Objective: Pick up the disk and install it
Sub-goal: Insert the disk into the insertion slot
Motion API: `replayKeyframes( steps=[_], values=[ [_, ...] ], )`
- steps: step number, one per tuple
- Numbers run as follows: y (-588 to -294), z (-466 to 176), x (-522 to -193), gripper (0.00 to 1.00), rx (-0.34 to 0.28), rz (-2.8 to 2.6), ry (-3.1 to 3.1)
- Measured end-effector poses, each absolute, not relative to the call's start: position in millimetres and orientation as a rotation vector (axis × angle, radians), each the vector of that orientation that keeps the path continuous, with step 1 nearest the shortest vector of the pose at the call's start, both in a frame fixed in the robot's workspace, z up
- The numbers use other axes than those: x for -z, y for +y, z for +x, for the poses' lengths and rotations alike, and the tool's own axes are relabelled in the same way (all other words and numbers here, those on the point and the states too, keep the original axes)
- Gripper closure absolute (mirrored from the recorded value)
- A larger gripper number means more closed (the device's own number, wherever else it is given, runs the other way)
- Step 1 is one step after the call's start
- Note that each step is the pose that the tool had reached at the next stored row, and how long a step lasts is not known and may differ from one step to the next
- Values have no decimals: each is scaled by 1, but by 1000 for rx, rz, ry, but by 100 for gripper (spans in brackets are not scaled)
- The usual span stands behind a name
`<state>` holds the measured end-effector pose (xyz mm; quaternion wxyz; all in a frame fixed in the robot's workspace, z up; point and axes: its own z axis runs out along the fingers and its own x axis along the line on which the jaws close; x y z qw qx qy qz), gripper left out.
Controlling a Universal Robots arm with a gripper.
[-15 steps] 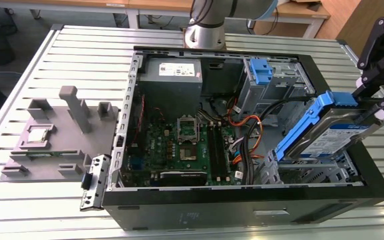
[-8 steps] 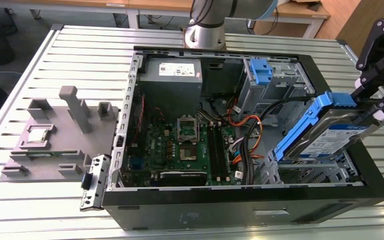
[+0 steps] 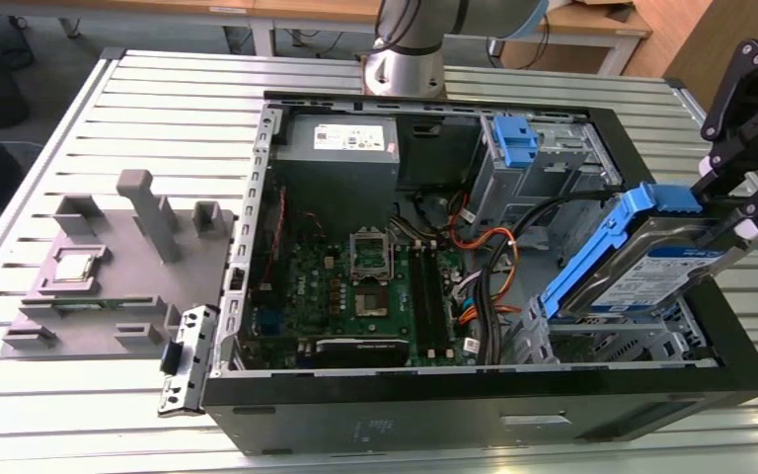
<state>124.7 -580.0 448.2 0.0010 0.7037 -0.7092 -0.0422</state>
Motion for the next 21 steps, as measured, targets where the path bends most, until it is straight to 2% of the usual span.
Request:
replayKeyframes(
  steps=[21],
  values=[
    [-580, 125, -413, 65, 132, 2210, -2227]
  ],
)
